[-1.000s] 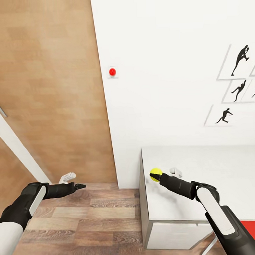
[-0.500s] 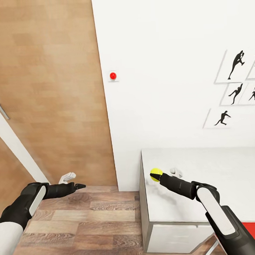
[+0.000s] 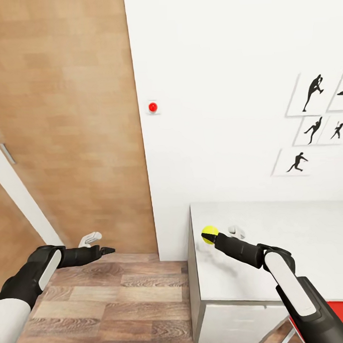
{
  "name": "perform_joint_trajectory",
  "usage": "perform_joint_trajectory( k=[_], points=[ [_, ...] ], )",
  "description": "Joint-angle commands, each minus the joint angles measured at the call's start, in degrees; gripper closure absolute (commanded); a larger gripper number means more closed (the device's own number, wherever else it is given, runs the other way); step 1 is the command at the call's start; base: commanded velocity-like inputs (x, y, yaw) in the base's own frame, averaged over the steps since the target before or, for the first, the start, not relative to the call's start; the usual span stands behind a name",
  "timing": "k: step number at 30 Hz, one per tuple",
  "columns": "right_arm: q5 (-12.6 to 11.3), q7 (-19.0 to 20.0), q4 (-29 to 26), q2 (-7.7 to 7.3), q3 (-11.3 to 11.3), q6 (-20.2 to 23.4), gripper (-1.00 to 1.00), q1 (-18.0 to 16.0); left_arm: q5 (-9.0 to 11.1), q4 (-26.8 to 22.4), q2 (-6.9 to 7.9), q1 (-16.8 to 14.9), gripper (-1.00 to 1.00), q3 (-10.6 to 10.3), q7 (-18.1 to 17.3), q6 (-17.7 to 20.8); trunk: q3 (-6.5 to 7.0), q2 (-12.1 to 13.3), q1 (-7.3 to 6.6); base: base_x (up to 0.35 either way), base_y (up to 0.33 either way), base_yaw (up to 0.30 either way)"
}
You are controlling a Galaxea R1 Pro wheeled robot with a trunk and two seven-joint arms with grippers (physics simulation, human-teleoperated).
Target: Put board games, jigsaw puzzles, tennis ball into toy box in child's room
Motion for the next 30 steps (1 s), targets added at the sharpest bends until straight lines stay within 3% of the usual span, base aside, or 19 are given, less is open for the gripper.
perform_joint_trajectory(
  k=[1, 13, 30],
  points=[
    [-0.2, -0.1, 0.0, -0.04, 0.0, 0.1, 1.00, -0.1, 0.1, 0.0, 0.02, 0.0, -1.00, 0.0, -0.1, 0.3, -0.03, -0.1, 0.03, -0.136, 0.032, 0.000],
    [-0.4, -0.1, 0.0, -0.04, -0.1, 0.1, 1.00, -0.1, 0.1, 0.0, 0.03, 0.0, -1.00, 0.0, 0.0, 0.4, 1.11, -0.1, 0.03, -0.067, 0.011, 0.000],
    [-0.4, -0.1, 0.0, -0.03, -0.1, 0.1, 1.00, -0.1, 0.1, 0.0, -0.03, 0.0, -1.00, 0.0, 0.0, 0.5, 2.72, -0.1, 0.03, -0.170, 0.018, 0.000]
  ],
)
